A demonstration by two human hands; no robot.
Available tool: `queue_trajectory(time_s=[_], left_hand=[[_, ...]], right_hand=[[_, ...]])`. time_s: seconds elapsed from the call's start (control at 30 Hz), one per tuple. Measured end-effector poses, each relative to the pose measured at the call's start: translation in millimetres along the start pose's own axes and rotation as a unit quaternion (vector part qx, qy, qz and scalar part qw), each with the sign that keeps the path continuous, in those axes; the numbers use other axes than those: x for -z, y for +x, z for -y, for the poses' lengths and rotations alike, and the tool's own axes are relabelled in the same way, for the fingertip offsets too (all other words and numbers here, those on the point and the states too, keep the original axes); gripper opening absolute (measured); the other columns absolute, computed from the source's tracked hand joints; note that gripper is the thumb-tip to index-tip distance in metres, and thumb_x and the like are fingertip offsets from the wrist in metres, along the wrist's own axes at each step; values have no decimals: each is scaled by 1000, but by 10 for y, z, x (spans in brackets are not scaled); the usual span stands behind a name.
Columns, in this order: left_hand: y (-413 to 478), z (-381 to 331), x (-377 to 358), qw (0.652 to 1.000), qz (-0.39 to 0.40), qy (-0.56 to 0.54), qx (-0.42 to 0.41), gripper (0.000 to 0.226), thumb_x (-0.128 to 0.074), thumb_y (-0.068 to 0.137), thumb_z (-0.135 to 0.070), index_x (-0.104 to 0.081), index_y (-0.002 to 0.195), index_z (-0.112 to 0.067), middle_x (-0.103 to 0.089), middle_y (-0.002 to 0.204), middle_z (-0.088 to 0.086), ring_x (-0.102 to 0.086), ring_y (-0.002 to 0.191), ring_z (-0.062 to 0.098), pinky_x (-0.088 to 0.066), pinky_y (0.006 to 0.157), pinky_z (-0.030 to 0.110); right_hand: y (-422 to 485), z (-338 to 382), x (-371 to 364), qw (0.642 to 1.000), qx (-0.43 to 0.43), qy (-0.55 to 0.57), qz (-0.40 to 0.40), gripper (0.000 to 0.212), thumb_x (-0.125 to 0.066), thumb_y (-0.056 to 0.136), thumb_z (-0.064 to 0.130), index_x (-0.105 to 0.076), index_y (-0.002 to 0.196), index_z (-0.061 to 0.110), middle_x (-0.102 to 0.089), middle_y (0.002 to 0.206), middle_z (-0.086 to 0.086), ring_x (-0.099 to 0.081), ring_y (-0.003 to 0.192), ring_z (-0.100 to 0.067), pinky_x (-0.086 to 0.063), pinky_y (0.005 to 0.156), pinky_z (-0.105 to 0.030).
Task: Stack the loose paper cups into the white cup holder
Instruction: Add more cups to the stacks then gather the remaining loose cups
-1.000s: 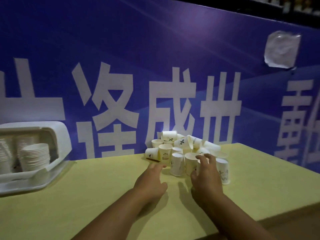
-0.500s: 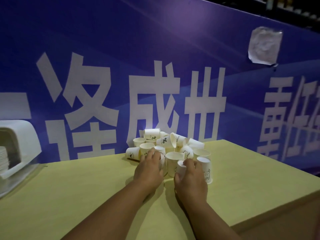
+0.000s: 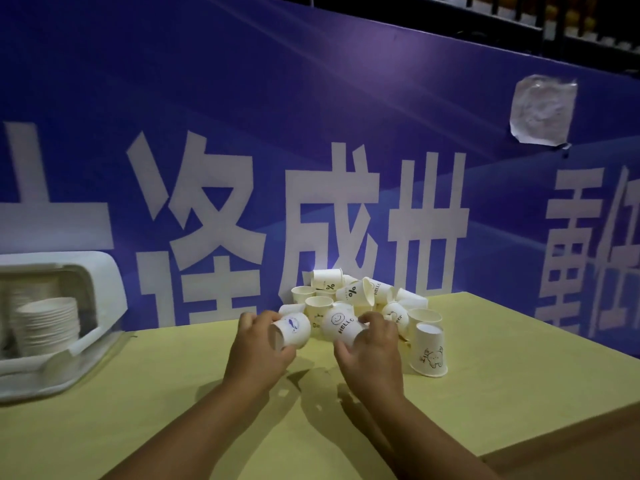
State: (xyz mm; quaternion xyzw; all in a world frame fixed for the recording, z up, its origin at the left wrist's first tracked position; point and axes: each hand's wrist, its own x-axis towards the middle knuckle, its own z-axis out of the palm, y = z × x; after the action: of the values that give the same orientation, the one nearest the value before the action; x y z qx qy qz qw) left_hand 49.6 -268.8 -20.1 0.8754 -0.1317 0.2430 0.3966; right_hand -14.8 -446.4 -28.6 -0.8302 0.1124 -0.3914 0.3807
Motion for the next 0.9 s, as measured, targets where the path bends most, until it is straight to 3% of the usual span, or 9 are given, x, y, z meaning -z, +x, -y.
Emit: queue_trajectory(time_s=[0.2, 0.3, 0.4, 0.5, 0.57, 0.63, 0.77, 0.9], left_hand=[[-21, 447, 703, 996, -45, -32, 70, 63, -89, 66, -15, -41, 105, -26, -51, 101, -2, -59, 81, 15, -42, 51, 17], [-13, 683, 1016, 993, -75, -36, 83, 63, -88, 68, -16, -38, 105, -25, -55, 99, 1, -59, 75, 15, -42, 48, 17], [19, 955, 1276, 988, -113, -73, 77, 79, -88, 69, -15, -34, 121, -40, -54, 120, -1, -60, 94, 18, -54, 62, 26], [33, 1164, 1517, 989, -122, -63, 53, 100, -82, 75, -11, -21, 141, -54, -40, 148, -2, -50, 124, 25, -55, 85, 37], [57, 1312, 1663, 990, -131, -35, 33, 100, -81, 78, -13, -18, 144, -54, -36, 151, 0, -47, 125, 23, -52, 88, 36], [99, 1471, 1788, 987, -153, -30, 24, 89, -83, 78, -17, -25, 138, -47, -41, 146, 2, -50, 115, 22, -49, 81, 34], [237, 1713, 2042, 976, -214, -23, 40, 76, -89, 73, -31, -26, 116, -40, -51, 126, 1, -57, 99, 24, -52, 76, 37], [411, 1962, 2313, 961, -277, 3, 14, 57, -82, 80, -43, -33, 110, -34, -55, 110, 2, -58, 92, 24, -54, 70, 37]], right_hand=[[-154, 576, -518, 986, -41, 150, 66, 51, -81, 69, 26, -39, 95, 34, -53, 96, 8, -61, 79, -11, -59, 58, -29], [-241, 830, -821, 969, -47, 224, 96, 57, -81, 68, 19, -40, 103, 36, -54, 105, 3, -61, 85, -11, -59, 60, -29], [-298, 1106, -1159, 958, -43, 242, 151, 90, -83, 71, 10, -31, 135, 46, -46, 121, 7, -59, 96, -14, -59, 62, -23], [-336, 1373, -1474, 952, -17, 234, 195, 106, -82, 71, 6, -22, 140, 59, -36, 129, 7, -56, 105, -18, -62, 72, -26], [-358, 1532, -1665, 952, 4, 229, 203, 98, -82, 72, 8, -26, 133, 59, -36, 125, 3, -56, 102, -17, -60, 68, -21], [-377, 1679, -1849, 950, 8, 247, 191, 87, -84, 72, 12, -30, 127, 53, -38, 120, 4, -56, 101, -17, -58, 63, -18], [-375, 1966, -2200, 943, 15, 288, 166, 74, -90, 69, 30, -34, 118, 41, -51, 116, 8, -58, 104, -16, -62, 73, -25], [-321, 2237, -2509, 933, 6, 318, 167, 52, -83, 78, 37, -45, 113, 35, -55, 113, 11, -59, 102, -14, -58, 72, -20]])
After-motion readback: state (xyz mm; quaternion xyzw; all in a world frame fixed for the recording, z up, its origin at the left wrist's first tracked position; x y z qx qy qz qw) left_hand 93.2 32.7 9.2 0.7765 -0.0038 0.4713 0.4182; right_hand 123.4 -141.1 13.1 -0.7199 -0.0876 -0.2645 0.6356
